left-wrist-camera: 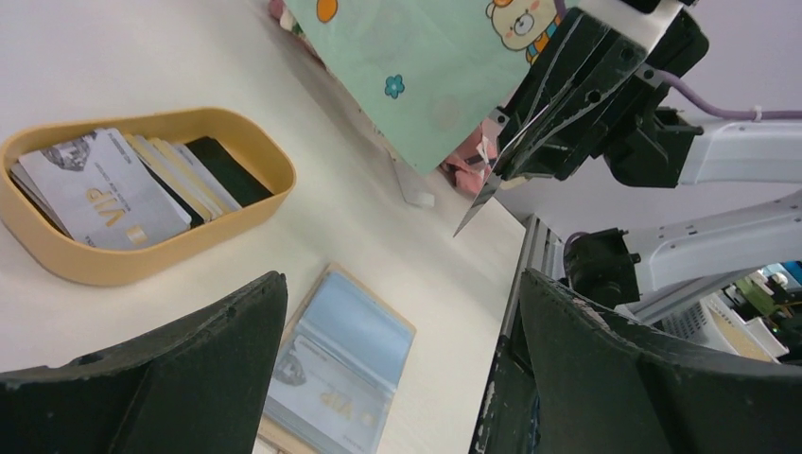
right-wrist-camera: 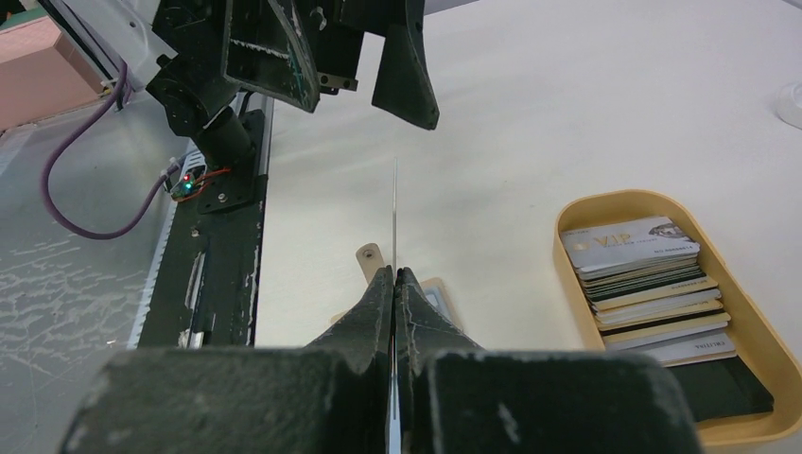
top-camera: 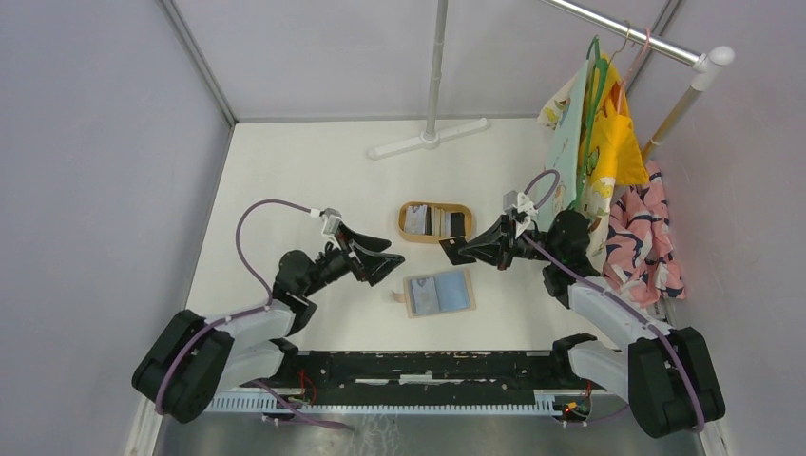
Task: Put the credit cards into the card holder
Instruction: Pick up the credit card from the storage box.
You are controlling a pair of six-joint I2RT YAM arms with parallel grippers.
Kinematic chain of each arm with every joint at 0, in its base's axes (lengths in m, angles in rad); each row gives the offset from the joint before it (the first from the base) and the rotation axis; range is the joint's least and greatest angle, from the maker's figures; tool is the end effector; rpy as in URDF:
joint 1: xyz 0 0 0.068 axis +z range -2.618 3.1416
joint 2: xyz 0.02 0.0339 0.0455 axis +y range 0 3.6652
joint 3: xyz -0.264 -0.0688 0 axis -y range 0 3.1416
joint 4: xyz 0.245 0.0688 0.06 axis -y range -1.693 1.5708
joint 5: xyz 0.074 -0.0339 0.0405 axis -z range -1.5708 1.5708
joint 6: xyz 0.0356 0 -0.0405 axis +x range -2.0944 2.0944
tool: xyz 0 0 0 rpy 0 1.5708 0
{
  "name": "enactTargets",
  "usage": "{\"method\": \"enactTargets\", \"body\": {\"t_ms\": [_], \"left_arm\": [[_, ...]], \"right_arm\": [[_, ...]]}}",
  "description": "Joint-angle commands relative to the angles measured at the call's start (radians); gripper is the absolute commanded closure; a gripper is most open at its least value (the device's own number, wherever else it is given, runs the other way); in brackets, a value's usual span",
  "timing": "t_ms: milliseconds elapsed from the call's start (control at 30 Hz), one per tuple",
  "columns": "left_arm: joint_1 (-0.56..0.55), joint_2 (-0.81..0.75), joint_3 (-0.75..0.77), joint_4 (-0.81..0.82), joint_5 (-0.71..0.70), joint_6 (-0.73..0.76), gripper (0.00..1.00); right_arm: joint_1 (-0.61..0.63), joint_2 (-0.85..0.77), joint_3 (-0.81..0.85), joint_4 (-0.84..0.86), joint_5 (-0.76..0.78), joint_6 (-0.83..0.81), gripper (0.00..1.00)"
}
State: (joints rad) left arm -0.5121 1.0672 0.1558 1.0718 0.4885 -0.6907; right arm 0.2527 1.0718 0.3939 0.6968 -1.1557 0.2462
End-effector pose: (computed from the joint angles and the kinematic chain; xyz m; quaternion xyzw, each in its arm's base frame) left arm 0.1611 -0.1097 0.2047 0.1273 0.6429 -0.5473 0.5206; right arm 0.1956 0.0842 0.2401 -0.3918 0.5854 0.5183 0.4849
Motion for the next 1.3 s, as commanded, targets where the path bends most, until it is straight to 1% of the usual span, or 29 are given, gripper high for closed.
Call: {"method": "enactTargets", "body": {"t_ms": [0,133,233,300,333,433,500,567,700,800,1067,1133,1167,1200,1267], "left_arm": [[-0.002,0.129,0.019,0.252,0.089,-0.024,0.04],[-0.003,0.302,0.020,0.479,0.129,-0.093,0.09],[-0.013,0.456,0.039,0.648,0.156,-0.166,0.06],[-0.042,0.532,0.075,0.664,0.146,-0.173,0.05],[-0.071,0.552,0.089,0.665,0.134,-0.138,0.05],[-0.173,0.576,0.118,0.665,0.063,-0.037,0.05],[-0.216,0.595,0.137,0.665,0.021,0.005,0.05],[-0.233,0.629,0.157,0.665,-0.003,0.013,0.08],[-0.248,0.694,0.202,0.665,0.000,-0.001,0.23],[-0.262,0.712,0.226,0.665,0.001,-0.006,0.31],[-0.295,0.720,0.267,0.665,0.009,-0.006,0.43],[-0.300,0.726,0.275,0.665,0.021,-0.011,0.51],[-0.301,0.731,0.280,0.665,0.029,-0.016,0.58],[-0.300,0.733,0.284,0.665,0.039,-0.020,0.68],[-0.301,0.735,0.293,0.665,0.055,-0.029,0.79]], "right_arm": [[0.001,0.016,-0.004,0.062,-0.015,0.022,1.00],[0.009,0.032,-0.002,0.075,-0.018,0.039,1.00],[0.015,0.037,0.000,0.077,-0.017,0.045,1.00],[0.016,0.040,-0.001,0.079,-0.015,0.049,1.00],[0.018,0.041,0.000,0.078,-0.013,0.051,1.00],[0.021,0.046,0.000,0.080,-0.011,0.054,1.00],[0.025,0.049,0.001,0.082,-0.010,0.056,1.00],[0.031,0.048,0.001,0.084,-0.009,0.060,1.00],[0.043,0.047,0.000,0.082,-0.009,0.061,1.00],[0.051,0.049,0.000,0.083,-0.009,0.060,1.00],[0.064,0.056,-0.004,0.081,-0.002,0.054,1.00],[0.066,0.054,-0.004,0.081,-0.001,0.053,1.00],[0.066,0.054,-0.005,0.081,-0.001,0.053,1.00],[0.068,0.054,-0.006,0.081,0.000,0.052,1.00],[0.069,0.054,-0.007,0.081,0.002,0.051,1.00]]}}
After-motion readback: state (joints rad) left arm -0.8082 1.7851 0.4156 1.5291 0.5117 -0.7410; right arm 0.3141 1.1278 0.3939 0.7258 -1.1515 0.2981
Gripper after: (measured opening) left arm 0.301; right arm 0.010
